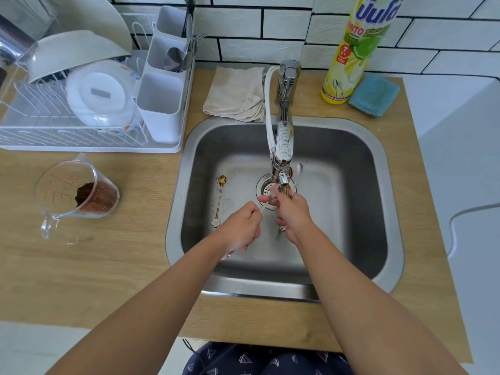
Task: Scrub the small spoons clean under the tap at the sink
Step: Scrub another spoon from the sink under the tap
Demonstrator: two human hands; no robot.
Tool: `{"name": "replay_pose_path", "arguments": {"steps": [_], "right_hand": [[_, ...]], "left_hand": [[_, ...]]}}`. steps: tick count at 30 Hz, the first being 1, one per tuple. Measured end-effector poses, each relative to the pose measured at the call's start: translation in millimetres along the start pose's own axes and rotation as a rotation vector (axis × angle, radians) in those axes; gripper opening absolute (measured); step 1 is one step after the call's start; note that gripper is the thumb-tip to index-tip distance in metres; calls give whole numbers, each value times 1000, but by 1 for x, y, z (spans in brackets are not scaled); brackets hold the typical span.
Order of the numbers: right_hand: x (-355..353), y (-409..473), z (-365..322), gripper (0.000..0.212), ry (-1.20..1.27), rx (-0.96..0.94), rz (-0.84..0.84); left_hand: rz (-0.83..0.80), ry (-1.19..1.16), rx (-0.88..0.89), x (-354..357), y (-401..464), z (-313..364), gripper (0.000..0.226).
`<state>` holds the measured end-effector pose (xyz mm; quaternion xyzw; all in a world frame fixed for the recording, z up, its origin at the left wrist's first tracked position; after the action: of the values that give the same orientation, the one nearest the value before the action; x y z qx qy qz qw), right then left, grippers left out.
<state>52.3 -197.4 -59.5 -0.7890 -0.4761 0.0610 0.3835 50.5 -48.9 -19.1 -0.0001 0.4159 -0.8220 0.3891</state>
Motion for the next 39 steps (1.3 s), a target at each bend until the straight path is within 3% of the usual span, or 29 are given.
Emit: {"name": "replay_pose_path", "arguments": {"steps": [6, 9, 13, 16, 21, 24, 26, 28, 31, 36, 39], "right_hand": [[0, -11, 11, 35, -20, -27, -197], [2, -10, 2, 40, -107, -109, -135], [-2, -2, -10, 6, -98, -191, -12], [-4, -2, -10, 18, -157, -191, 14], [-10, -7, -1, 20, -274, -171, -89], [-11, -4, -2, 13, -205, -179, -4], [-12, -2, -2, 21, -249, -188, 6], [-12, -2, 1, 28, -270, -189, -36], [-12, -6, 4, 18, -301, -155, -129], [-7, -1, -3, 21, -190, -162, -27], [-7, -1, -5, 29, -104, -69, -29]], "left_hand": [[31, -120, 9, 2, 2, 11, 25], [11, -154, 34, 2, -1, 13, 32], [-10, -118, 30, 0, -4, 14, 17], [-7, -89, 22, 1, -5, 15, 17], [-30, -45, 8, -2, -3, 12, 20], [-52, -23, -1, -1, -4, 6, 19], [-54, -37, -9, 0, -5, 3, 19], [-51, -54, -11, -2, -4, 2, 19], [-36, -58, -2, -8, -3, 3, 20], [-36, -115, -32, -7, -3, 3, 19], [-3, -109, -37, -10, -2, -2, 27]]}}
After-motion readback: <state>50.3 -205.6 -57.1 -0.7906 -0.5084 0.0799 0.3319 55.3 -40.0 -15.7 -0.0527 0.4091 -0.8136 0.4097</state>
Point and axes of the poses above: each hand's wrist, its own y-axis towards the middle knuckle, its own x-axis out of the palm, z = x × y, the point moved 1 cm from there along y, towards the middle knuckle, and after that the axes turned 13 degrees about y, right-handed, at the moved point
